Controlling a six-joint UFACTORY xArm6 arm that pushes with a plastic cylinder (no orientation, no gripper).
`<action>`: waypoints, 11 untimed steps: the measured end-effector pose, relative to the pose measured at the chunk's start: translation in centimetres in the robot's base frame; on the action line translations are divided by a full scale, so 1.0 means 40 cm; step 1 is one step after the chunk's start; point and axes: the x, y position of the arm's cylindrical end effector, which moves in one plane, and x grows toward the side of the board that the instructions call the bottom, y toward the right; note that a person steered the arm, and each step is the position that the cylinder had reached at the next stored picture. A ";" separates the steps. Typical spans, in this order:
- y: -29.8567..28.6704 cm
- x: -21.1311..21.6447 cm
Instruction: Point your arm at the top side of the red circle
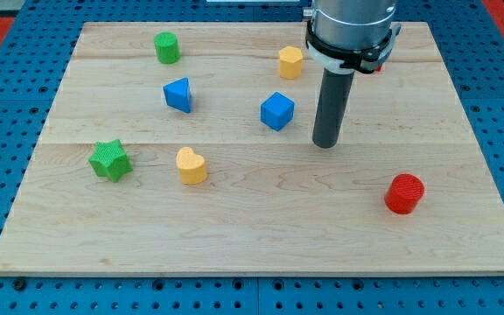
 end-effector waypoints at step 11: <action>0.338 -0.047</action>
